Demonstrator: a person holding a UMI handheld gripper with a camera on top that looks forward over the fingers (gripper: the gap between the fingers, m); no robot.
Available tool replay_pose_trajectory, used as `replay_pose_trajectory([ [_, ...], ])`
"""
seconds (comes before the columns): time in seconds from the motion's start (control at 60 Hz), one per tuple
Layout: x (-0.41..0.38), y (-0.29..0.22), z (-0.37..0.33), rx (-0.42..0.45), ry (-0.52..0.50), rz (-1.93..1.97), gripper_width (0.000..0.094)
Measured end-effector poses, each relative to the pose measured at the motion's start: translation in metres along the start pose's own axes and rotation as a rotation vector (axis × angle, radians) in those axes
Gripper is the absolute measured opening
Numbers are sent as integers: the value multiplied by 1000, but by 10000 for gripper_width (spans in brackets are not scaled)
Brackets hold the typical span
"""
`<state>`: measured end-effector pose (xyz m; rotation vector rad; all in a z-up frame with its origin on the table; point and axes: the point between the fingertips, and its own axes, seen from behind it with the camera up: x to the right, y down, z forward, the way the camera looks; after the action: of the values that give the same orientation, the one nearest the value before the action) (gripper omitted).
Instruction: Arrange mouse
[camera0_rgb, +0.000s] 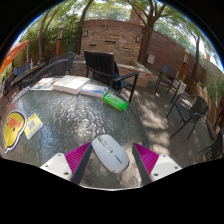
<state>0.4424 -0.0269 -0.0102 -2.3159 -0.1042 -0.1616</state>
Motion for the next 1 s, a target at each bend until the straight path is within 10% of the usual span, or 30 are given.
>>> replay_pose_trajectory([
  [0.667,15,1,-6,-12,-53,19,841],
  [1.0,5,8,2,-28,-100,59,444],
])
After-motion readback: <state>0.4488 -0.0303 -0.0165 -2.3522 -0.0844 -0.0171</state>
